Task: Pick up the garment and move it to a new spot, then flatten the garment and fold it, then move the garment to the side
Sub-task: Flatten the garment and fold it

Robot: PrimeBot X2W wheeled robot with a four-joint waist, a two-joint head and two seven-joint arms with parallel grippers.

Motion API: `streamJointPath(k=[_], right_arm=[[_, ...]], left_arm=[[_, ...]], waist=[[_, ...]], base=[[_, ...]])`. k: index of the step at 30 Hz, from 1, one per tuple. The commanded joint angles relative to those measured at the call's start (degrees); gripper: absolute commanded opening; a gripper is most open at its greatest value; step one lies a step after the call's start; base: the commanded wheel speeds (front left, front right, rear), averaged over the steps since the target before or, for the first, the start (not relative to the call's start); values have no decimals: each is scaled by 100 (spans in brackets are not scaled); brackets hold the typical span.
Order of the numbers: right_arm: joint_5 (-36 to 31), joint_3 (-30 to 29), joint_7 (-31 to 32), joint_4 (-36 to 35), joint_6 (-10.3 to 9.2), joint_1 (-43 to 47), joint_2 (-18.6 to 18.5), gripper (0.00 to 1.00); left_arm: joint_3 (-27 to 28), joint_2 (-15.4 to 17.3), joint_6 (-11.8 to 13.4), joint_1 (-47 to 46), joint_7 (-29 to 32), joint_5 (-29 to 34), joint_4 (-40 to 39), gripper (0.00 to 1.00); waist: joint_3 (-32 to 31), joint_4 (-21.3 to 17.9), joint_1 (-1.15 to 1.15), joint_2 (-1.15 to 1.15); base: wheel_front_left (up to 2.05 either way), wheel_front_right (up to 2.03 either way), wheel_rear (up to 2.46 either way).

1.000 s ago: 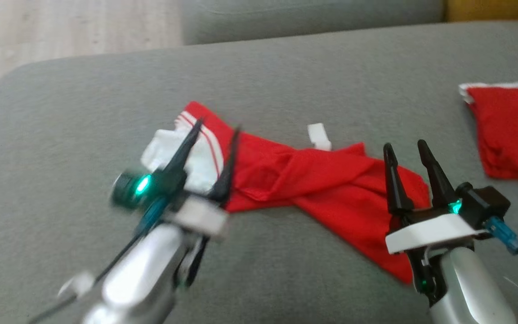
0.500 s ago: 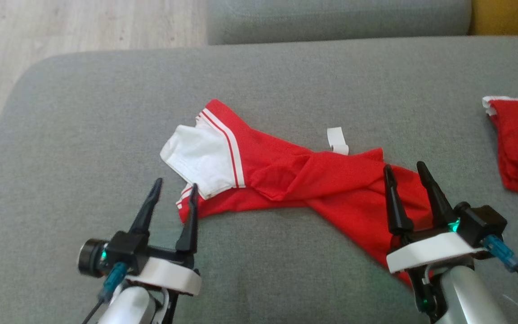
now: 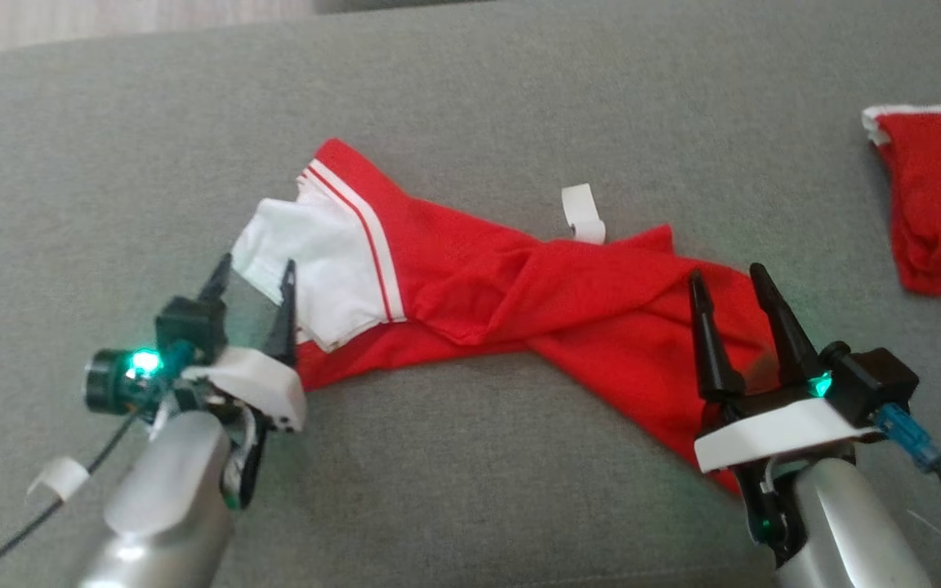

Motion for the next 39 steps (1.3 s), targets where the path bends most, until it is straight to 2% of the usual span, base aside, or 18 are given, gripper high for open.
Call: streamJointPath(k=[1,9,15,16,17,18,22,29,34,39], right_arm=[[-34,130,-61,-201,-5,-217,-14,100],[-37,143,-61,-269,-5,-283,-14,100],[-30,127,-61,-309,-5,-309,-14,100],[-34,123,-61,-309,-5,-308,-14,100],[-39,120,-61,-307,-5,-308,-14,100],[-45,118,-61,-301,-5,-309,-14,100],[-54,93,-61,-255,-5,-299,-14,100],[1,140,-61,-158,-5,-234,-14,100],[88,157,-61,-97,-5,-181,-14,100],[185,183,-61,-85,-5,-141,-14,100]], left_arm=[[281,203,-37,-324,21,-38,71,100],[280,332,-129,-888,133,-24,1075,100],[137,279,-448,-1123,321,-55,1767,100],[99,261,-545,-1144,375,-65,1855,76],[63,245,-648,-1166,393,-73,1917,13],[31,226,-758,-1181,387,-86,1956,0],[-14,153,-1010,-1173,115,-171,1978,0],[-88,-27,-1244,-1031,-328,-457,1504,0],[-214,12,-1289,-1024,-340,-807,384,0],[-27,152,-1268,-1151,-63,-1157,-759,0]], waist=[[130,-115,-1,0],[332,-275,-1,0],[397,-323,-1,0],[400,-323,-1,0],[400,-322,-1,0],[393,-322,-1,0],[284,-302,-1,0],[-68,-272,-1,0],[-343,-292,-1,0],[-459,-413,-1,0]], base=[[0,0,0],[0,0,0],[0,0,0],[0,0,0],[0,0,0],[0,0,0],[0,0,0],[0,0,0],[0,0,0],[0,0,0]])
